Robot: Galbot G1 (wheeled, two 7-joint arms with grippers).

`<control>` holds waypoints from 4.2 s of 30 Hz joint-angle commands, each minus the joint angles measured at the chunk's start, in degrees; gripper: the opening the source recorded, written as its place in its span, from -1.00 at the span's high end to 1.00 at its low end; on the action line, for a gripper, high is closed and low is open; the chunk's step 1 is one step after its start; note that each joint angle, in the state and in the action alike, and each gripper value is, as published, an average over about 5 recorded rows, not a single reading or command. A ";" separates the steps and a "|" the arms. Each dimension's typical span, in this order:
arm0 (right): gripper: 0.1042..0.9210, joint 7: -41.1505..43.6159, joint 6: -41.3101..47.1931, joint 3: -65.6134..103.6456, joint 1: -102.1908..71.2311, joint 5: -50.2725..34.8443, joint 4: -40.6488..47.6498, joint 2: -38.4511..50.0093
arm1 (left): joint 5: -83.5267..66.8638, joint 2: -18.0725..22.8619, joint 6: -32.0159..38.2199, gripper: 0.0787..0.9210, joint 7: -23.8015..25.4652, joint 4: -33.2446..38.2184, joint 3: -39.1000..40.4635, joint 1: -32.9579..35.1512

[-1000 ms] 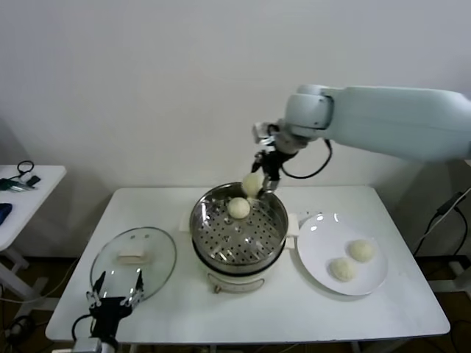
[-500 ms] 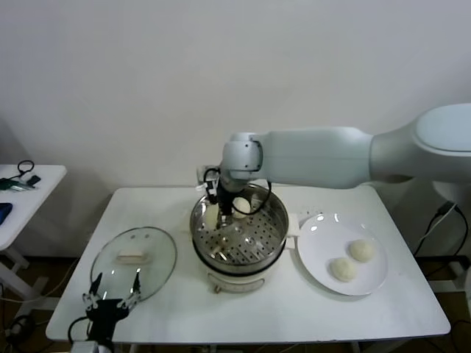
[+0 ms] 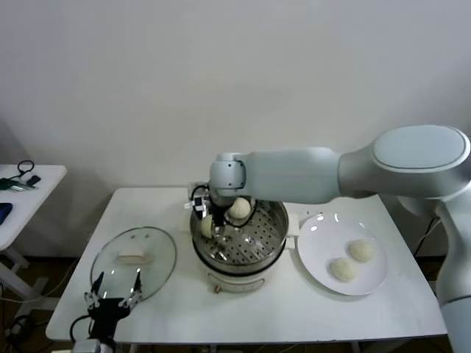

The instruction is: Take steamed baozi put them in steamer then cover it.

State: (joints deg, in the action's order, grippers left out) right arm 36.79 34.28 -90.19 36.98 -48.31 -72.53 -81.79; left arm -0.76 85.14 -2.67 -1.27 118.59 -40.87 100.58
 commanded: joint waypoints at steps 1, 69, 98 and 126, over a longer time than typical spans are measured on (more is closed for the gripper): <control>-0.75 5.96 -5.33 -3.18 6.48 2.24 -3.21 3.79 | -0.02 0.02 0.00 -0.77 -0.03 -0.14 0.02 -0.04; -0.60 12.09 -13.29 15.25 -26.30 35.60 -4.31 46.60 | 2.24 1.19 -1.04 -0.77 0.24 2.63 -0.14 2.18; -0.39 24.92 -59.09 0.71 24.55 34.89 -18.42 22.32 | 3.34 1.59 -1.86 -0.77 0.59 3.57 0.30 1.65; -0.39 14.76 -57.40 1.15 -0.60 55.04 -12.98 10.49 | 2.81 1.57 -1.59 -0.77 0.53 4.76 -0.70 2.88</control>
State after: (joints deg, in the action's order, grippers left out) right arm 53.13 -22.53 -89.09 41.98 1.37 -87.37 -68.92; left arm 2.10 86.65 -4.17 -0.72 123.23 -41.56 103.44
